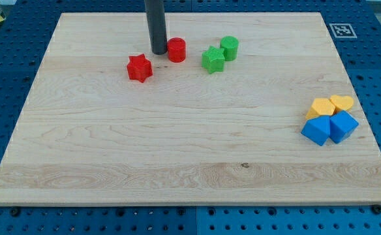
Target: Push the red circle into the top of green star
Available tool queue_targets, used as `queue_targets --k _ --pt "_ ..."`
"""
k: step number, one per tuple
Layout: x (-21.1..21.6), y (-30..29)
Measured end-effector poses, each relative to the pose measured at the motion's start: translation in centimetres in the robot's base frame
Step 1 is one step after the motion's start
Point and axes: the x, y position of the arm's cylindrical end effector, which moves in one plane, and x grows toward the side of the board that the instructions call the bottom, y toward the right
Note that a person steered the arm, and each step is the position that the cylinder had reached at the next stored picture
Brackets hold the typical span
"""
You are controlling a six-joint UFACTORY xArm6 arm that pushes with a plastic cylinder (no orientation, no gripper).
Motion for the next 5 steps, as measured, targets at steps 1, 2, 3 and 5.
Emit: queue_targets --k 1,2,3,5 --pt "-0.7 0.0" --pt "0.6 -1.6" --pt "1.3 -2.1" --pt "1.3 -0.2"
